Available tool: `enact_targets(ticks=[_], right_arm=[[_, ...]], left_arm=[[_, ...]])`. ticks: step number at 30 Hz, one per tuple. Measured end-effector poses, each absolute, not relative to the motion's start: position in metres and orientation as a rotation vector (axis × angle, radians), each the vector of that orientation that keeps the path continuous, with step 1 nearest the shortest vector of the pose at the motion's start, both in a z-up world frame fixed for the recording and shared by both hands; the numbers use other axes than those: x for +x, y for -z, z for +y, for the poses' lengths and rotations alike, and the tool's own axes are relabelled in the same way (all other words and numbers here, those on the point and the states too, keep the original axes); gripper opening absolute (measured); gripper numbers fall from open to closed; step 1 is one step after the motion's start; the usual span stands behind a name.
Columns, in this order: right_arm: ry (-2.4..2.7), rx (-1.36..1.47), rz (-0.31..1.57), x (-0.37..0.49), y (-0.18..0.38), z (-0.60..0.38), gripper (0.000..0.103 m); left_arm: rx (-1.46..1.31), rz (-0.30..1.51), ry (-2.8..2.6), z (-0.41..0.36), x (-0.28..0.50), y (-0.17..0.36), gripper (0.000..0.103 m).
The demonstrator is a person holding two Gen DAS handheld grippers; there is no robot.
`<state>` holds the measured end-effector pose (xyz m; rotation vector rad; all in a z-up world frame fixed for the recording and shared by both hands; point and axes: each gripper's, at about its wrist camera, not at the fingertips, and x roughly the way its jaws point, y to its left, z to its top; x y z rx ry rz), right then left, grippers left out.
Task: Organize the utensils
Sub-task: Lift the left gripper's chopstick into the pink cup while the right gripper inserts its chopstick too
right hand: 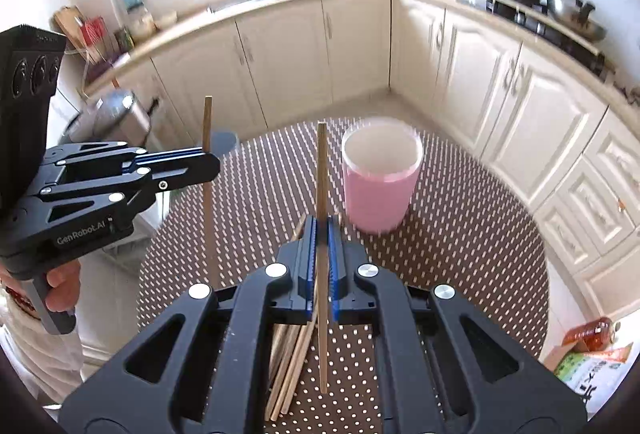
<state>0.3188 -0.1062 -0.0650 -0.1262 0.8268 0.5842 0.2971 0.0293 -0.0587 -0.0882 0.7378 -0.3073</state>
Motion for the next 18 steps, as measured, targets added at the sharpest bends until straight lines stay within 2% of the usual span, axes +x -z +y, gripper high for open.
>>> enact_targets(ticks=[9, 18], right_arm=[[-0.509, -0.039, 0.563, 0.323, 0.000, -0.125, 0.006], [-0.358, 0.043, 0.274, 0.346, -0.015, -0.132, 0.006]], left_arm=[[-0.112, 0.517, 0.288, 0.009, 0.300, -0.022, 0.006], [-0.203, 0.317, 0.190, 0.010, 0.335, -0.049, 0.006]])
